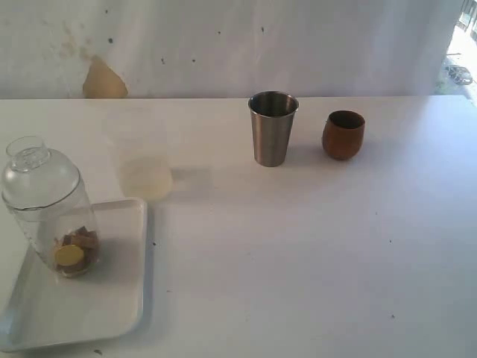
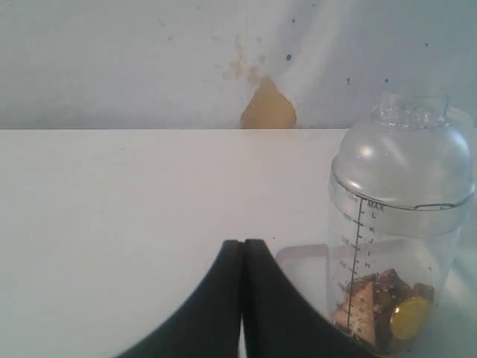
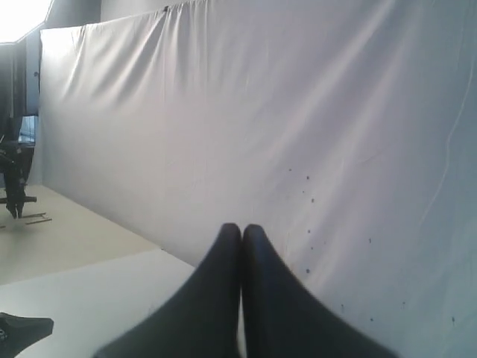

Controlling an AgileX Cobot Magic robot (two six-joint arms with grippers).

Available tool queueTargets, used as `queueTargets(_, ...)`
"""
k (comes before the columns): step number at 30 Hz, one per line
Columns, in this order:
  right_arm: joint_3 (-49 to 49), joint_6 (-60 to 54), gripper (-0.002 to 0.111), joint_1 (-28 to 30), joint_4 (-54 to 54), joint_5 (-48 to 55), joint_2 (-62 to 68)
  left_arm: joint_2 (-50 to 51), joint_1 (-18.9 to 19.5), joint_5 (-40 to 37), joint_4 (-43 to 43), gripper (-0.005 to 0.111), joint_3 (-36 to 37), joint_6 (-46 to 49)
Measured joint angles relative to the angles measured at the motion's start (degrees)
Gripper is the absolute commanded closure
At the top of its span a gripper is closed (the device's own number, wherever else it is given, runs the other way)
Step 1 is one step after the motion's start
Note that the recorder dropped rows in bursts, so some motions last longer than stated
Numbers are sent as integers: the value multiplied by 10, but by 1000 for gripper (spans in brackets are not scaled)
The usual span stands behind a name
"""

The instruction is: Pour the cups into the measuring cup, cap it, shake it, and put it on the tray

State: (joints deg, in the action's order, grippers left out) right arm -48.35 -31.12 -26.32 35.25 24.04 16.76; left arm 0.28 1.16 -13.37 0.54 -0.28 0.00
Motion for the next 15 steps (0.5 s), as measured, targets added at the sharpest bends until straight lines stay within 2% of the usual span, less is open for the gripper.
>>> queueTargets(15, 0, 0, 108, 0, 0, 2, -22, 0, 0, 0, 0, 107, 0, 0)
